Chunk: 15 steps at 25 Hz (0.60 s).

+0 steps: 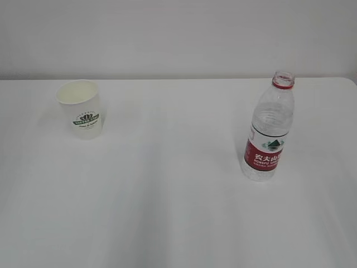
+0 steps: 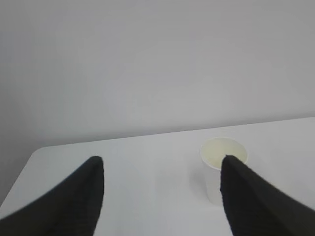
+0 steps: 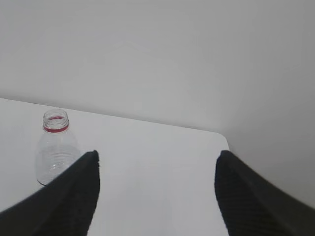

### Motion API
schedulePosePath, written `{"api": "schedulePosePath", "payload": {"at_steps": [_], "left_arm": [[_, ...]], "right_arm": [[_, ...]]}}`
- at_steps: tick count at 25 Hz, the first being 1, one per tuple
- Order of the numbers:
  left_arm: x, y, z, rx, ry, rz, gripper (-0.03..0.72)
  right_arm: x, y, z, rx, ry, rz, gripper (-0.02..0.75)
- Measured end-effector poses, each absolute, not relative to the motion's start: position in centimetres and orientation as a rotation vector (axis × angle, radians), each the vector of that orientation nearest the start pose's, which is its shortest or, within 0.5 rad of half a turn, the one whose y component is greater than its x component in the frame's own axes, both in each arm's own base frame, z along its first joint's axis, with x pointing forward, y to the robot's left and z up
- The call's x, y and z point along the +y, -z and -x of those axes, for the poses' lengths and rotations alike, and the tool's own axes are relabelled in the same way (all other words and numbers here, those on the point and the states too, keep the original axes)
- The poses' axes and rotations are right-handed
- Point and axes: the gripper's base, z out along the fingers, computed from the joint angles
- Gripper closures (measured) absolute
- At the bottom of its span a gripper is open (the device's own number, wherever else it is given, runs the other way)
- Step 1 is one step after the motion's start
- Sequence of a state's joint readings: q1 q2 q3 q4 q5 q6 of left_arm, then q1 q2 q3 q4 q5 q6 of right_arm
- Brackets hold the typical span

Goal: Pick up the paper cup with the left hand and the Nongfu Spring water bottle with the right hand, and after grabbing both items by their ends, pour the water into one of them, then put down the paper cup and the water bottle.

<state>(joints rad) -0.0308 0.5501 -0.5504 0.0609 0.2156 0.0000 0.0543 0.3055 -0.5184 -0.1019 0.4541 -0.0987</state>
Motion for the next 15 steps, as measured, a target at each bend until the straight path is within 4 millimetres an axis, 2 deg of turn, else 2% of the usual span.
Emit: {"api": "schedulePosePath", "payload": {"at_steps": [15], "left_arm": [[-0.4, -32.2, -15.6, 1.751, -0.022, -0.071, 0.155]], "right_arm": [[0.4, -32.0, -11.9, 1.770, 0.125, 0.204, 0.184]]}}
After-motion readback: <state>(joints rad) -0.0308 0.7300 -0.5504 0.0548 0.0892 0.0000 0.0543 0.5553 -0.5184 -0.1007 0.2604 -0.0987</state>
